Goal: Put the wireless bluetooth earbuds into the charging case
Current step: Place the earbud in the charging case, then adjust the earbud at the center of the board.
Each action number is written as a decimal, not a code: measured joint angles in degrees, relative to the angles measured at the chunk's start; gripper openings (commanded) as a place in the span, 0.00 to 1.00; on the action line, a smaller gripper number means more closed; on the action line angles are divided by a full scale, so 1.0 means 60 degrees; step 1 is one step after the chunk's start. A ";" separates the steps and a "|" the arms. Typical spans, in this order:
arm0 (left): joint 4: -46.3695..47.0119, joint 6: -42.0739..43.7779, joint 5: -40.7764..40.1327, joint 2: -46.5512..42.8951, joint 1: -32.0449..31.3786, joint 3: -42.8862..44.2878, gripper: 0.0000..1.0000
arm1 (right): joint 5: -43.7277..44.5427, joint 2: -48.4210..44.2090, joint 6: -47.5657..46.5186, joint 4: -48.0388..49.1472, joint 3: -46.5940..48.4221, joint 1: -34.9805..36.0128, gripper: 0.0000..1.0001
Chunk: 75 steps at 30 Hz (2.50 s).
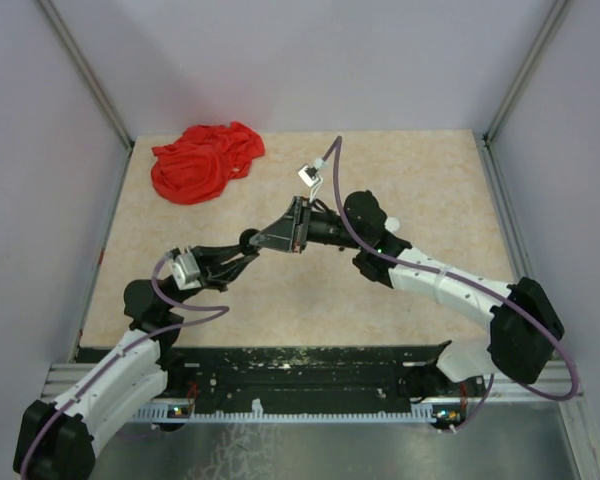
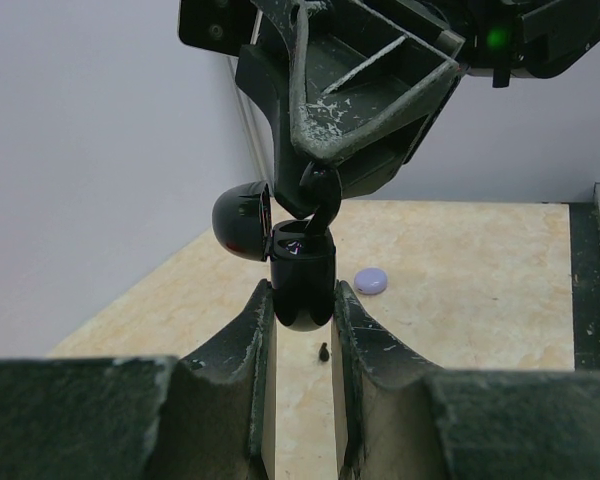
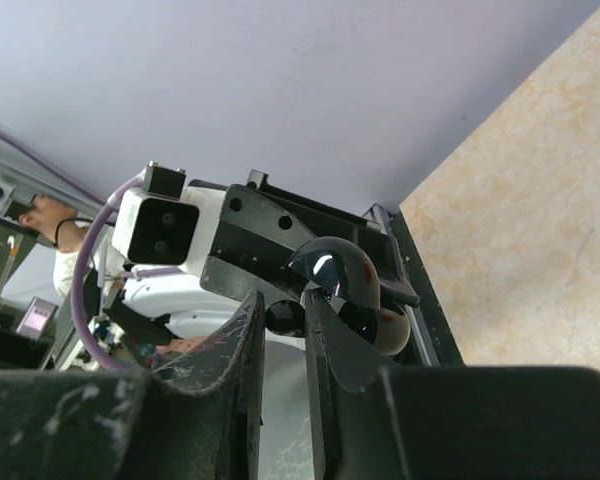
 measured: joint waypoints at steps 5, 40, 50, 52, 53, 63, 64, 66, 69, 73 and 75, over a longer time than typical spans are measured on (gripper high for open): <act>-0.0102 -0.0004 0.0000 -0.0004 0.0004 -0.0058 0.01 | 0.0525 -0.0215 0.0062 -0.0124 -0.0262 0.0018 0.24; -0.0444 -0.0098 -0.0047 -0.0087 0.0062 -0.0124 0.01 | 0.1435 -0.0463 0.0554 -0.0958 -0.0415 0.0033 0.43; -0.0302 -0.0102 -0.0076 -0.0058 0.0084 -0.0044 0.01 | 0.1916 -0.0929 -0.1319 -0.3337 0.0291 -0.0987 0.54; -0.0288 -0.0106 -0.0076 -0.0058 0.0084 -0.0044 0.01 | 0.1985 -0.0980 -0.1767 -0.3818 0.0583 -0.1104 0.54; -0.0284 -0.0106 -0.0084 -0.0058 0.0084 -0.0044 0.01 | 0.2004 -0.1002 -0.2018 -0.4033 0.0721 -0.1169 0.55; -0.0648 -0.0055 -0.0488 -0.0098 0.0087 0.0102 0.01 | 0.4029 -0.0692 -0.5246 -0.7253 0.1741 -0.1577 0.55; -0.0707 -0.0033 -0.0546 -0.0102 0.0087 0.0142 0.00 | 0.4280 -0.0484 -0.5533 -0.7508 0.1759 -0.1577 0.55; -0.0805 -0.0004 -0.0656 -0.0138 0.0087 0.0171 0.01 | 0.4772 0.0033 -0.6080 -0.8025 0.1756 -0.1592 0.55; -0.1020 0.0036 -0.0754 -0.0189 0.0095 0.0189 0.01 | 0.5231 0.0936 -0.6787 -0.8535 0.1752 -0.1723 0.54; -0.1242 0.0076 -0.0838 -0.0189 0.0095 0.0284 0.01 | 0.5646 0.2004 -0.7621 -0.8892 0.1749 -0.1967 0.54; -0.1293 0.0080 -0.0860 -0.0189 0.0098 0.0310 0.01 | 0.5774 0.2375 -0.7985 -0.8932 0.1749 -0.2036 0.52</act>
